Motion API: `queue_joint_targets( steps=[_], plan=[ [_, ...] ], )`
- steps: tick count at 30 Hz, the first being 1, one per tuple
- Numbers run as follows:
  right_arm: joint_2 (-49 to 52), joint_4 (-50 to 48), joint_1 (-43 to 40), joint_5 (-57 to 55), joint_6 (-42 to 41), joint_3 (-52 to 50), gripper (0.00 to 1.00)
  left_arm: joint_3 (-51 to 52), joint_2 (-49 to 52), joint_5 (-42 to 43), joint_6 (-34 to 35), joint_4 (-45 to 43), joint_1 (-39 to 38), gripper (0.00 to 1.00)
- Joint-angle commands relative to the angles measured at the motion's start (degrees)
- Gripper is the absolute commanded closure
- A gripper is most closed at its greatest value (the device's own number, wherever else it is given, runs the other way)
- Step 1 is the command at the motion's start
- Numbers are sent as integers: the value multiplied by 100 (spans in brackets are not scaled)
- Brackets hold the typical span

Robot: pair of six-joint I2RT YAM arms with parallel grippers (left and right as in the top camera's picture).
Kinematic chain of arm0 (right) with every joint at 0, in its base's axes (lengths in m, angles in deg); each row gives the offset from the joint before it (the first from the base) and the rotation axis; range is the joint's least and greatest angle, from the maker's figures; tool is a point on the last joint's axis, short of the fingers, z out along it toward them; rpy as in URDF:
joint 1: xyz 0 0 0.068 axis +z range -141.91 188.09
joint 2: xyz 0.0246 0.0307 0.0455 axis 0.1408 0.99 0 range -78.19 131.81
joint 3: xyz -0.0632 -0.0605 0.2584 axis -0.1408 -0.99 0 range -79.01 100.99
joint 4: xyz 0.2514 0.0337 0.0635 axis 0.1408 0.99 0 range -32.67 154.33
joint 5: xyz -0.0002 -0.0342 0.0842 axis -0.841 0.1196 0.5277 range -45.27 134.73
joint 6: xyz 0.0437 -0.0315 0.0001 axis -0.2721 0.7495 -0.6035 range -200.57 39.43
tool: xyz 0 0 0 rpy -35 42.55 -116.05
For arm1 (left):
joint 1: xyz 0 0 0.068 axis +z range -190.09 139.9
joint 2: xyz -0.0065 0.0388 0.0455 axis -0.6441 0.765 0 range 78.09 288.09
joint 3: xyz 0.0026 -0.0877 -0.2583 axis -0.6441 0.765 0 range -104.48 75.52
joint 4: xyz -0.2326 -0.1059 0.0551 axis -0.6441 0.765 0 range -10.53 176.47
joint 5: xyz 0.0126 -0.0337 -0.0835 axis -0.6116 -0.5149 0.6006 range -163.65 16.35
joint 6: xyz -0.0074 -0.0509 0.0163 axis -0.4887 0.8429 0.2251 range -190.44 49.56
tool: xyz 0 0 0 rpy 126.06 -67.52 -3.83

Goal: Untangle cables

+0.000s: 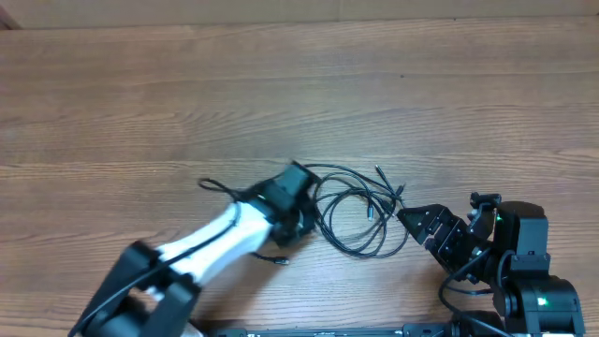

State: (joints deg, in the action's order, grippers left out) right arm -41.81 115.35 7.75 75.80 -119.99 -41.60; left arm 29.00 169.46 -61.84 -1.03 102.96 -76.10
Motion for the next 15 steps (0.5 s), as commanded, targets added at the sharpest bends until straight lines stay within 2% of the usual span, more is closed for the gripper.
queue_joint_targets(
  steps=[1,6,12,15],
  plan=[
    [-15,74,-4,-15,-63,90,0,-507,-903,216,-1189,74,616,96],
    [-15,278,-4,129,-413,90,0,-876,-1832,619,-1860,109,1231,96],
    [-15,22,-4,1331,-428,90,0,-916,-2675,772,-2791,90,1346,96],
    [-15,-7,0,1554,-398,90,0,-916,-3005,772,-3080,15,1381,96]
  ],
)
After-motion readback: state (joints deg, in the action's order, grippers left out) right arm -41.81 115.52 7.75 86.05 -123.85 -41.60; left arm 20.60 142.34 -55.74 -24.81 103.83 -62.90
